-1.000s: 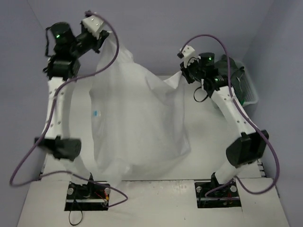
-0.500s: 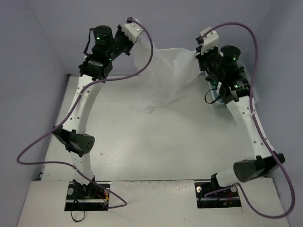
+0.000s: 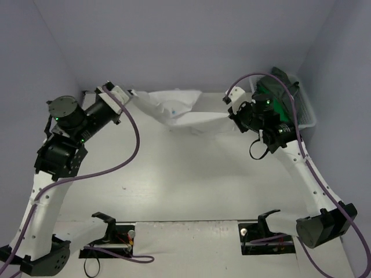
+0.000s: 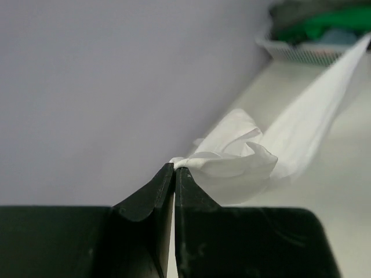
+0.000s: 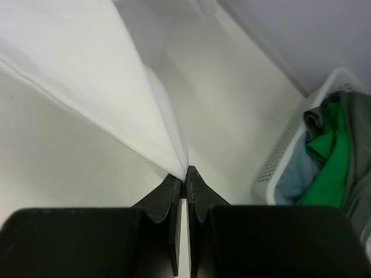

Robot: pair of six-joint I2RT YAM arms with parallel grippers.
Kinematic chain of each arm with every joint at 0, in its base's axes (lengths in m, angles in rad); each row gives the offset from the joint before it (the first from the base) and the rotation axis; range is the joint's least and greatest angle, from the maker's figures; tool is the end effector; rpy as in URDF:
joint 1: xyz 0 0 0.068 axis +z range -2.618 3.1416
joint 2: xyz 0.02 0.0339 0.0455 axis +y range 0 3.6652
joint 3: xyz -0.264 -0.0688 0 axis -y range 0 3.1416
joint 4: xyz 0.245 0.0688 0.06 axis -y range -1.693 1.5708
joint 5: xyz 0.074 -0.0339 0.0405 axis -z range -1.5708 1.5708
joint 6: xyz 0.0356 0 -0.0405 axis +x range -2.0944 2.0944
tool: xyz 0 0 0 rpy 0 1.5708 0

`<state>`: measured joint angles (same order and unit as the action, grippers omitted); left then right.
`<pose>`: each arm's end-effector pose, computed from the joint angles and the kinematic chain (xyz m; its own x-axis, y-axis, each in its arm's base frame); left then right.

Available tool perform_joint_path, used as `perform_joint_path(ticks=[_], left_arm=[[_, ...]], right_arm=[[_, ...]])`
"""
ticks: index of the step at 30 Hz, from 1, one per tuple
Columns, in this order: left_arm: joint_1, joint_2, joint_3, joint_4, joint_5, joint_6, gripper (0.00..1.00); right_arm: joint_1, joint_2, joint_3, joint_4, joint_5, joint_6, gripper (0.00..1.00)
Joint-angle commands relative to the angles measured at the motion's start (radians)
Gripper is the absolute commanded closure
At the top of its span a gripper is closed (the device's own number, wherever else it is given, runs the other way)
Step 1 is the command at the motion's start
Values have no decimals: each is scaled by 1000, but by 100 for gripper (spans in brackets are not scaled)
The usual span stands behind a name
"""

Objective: Fold and stack the t-shirts
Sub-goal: Flatten the tshirt out

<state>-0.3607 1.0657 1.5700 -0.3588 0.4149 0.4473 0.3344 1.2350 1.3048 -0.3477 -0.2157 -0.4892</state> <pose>0.1664 -0.0781 0.5309 0.4234 0.2633 -0.8668 0.5690 0.6672 0.4807 0.2599 0.0984 0.4099 0.0133 -0.4813 -0.8764 -0.5764 0.7126 -0.4001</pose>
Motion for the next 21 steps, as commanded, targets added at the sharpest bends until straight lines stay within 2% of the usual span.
perform_joint_path(ticks=[1,6,12,18,21], left_arm=[[5,-28,-106,-78,31,22,100],[34,-95,-93,-104,85,-59,100],[51,-116,25,-143,124,-56,100],[86,-187,139,-92,127,-99,100],[101,-228,165,-85,185,-136,100]], right_arm=[[55,-136,-9,-14,25,-42,100],[77,-201,16,-49,-5,20,100],[123,-288,42,-91,-31,46,100],[100,-428,31,-67,-13,28,100],[72,-457,27,-57,-16,35,100]])
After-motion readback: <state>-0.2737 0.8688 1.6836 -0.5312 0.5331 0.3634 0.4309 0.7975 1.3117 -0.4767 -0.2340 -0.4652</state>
